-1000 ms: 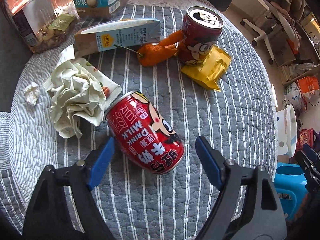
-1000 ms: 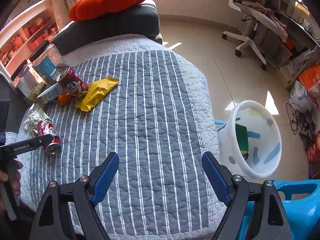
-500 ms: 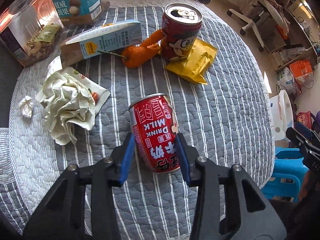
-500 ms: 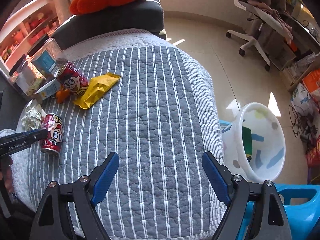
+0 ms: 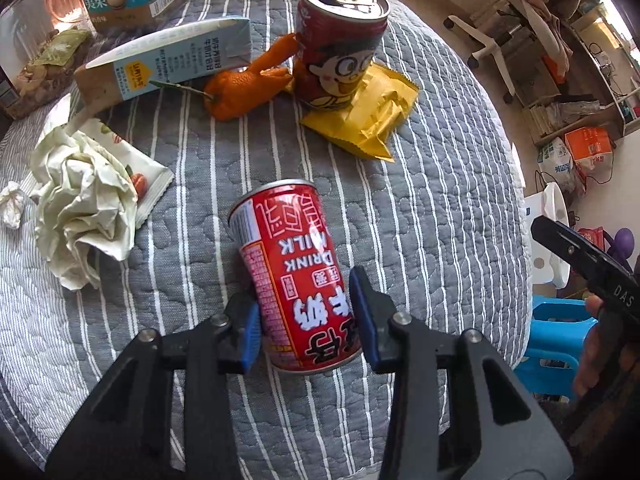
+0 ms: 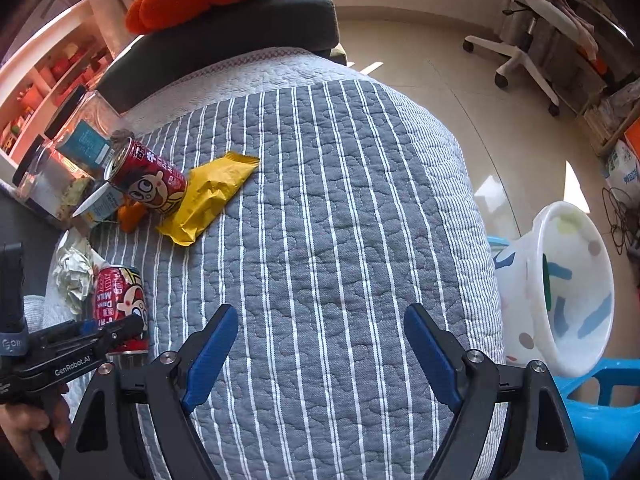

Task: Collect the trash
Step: 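Grasp the red pull-tab can with the right gripper while the left gripper lifts the milk can, then carry the milk can into the white bin and open the left gripper while the right carries its can, then lower the pull-tab can into the white bin and open the right gripper, then grasp the crumpled white paper with the left gripper and lift it, then grasp the yellow snack wrapper with the right gripper while the left gripper holds the paper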

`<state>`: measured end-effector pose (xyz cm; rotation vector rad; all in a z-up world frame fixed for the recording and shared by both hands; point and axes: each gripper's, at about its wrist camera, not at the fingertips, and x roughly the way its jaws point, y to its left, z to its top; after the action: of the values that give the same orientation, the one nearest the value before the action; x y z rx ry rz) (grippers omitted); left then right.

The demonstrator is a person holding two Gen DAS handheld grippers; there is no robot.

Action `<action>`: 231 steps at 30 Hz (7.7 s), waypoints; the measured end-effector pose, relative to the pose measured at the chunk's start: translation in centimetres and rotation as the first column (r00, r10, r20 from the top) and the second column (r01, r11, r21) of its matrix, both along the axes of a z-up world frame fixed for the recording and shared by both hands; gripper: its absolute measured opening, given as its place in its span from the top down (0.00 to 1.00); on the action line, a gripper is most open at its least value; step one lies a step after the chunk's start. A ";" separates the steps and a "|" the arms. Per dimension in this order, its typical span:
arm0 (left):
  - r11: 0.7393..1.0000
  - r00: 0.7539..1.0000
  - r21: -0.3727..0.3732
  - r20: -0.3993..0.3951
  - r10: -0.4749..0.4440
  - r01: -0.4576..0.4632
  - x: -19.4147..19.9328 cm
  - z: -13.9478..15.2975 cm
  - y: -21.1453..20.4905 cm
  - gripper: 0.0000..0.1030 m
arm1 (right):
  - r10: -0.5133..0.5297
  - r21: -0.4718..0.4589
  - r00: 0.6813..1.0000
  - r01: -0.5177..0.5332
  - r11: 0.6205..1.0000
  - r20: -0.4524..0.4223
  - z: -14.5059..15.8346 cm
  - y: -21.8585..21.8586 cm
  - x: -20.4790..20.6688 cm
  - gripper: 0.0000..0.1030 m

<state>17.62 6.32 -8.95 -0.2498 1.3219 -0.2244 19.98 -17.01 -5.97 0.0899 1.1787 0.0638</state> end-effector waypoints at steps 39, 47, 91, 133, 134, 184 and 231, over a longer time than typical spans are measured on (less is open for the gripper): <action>0.993 0.963 0.017 0.248 0.110 -0.118 -0.5 7.5 7.0 0.60 | 0.172 0.062 0.945 -0.197 0.979 0.278 3.4 10.1 4.6 0.45; 1.000 0.964 -0.003 0.264 0.027 -0.028 -0.5 8.3 1.4 0.60 | 0.042 0.031 0.960 -0.053 0.998 0.276 6.3 0.2 0.3 0.45; 0.848 0.812 -0.108 0.370 -0.451 0.520 1.8 5.3 -34.9 0.25 | -0.504 0.206 0.847 0.469 0.859 0.169 6.4 -32.7 -12.0 0.45; 0.972 0.938 0.187 0.287 -0.194 0.143 -2.7 8.6 -9.2 0.01 | -0.410 0.104 0.904 0.399 0.911 0.125 6.5 -24.3 -8.6 0.20; 0.973 0.941 0.187 0.284 -0.185 0.135 -2.8 8.6 -8.5 0.01 | -0.398 0.100 0.908 0.388 0.916 0.127 6.6 -23.7 -8.5 0.20; 0.978 0.975 0.051 0.104 0.198 -0.204 -0.1 2.4 11.7 0.63 | 0.017 0.174 1.000 -0.019 0.985 0.014 -2.3 6.8 6.3 0.18; 1.000 0.987 -0.006 0.157 0.016 -0.016 -0.3 5.0 -0.1 0.63 | 0.072 0.134 0.994 -0.083 0.988 0.087 4.1 -1.8 -0.2 0.95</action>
<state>17.30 6.20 -3.94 -0.2422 1.1631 -0.2293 19.75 -18.79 -1.84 0.1613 1.0948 0.2156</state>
